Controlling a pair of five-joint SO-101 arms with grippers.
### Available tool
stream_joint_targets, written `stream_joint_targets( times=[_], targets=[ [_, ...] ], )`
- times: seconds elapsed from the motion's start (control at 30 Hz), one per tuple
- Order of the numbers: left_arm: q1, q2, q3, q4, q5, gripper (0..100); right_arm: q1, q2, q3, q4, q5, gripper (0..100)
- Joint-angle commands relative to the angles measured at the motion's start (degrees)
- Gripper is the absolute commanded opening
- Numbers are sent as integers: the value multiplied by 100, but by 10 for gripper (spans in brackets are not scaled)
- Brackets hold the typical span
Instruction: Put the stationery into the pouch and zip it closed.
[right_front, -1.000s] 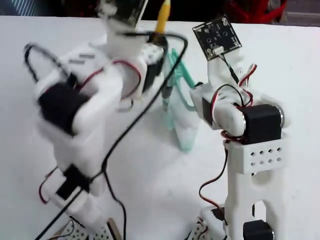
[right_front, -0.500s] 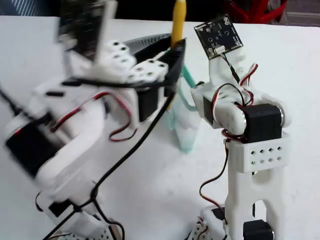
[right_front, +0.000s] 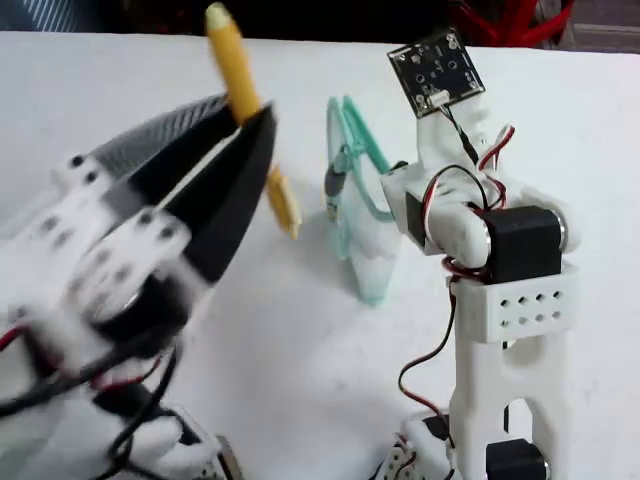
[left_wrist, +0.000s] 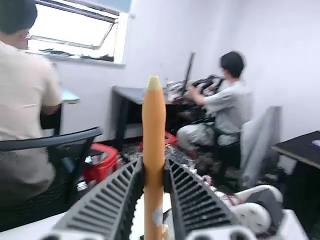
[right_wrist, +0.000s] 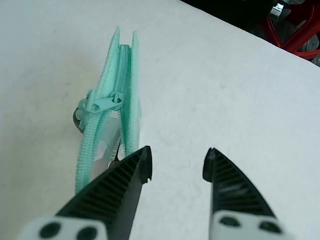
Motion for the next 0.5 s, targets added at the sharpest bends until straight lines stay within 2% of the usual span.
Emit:
stream_joint_targets(
  times=[0.0, 0.17, 0.37, 0.47],
  targets=[
    [549, -769, 695, 0, -325, 23, 48, 75, 9, -13, -18, 180],
    [769, -1868, 2875, -176, -527, 23, 48, 75, 9, -13, -18, 180],
    [-338, -3037, 4853, -1732, -255, 23, 48, 75, 9, 13, -18, 180],
    [-391, -3530, 6251, -2374, 290, 23, 48, 75, 9, 22, -18, 180]
  ],
)
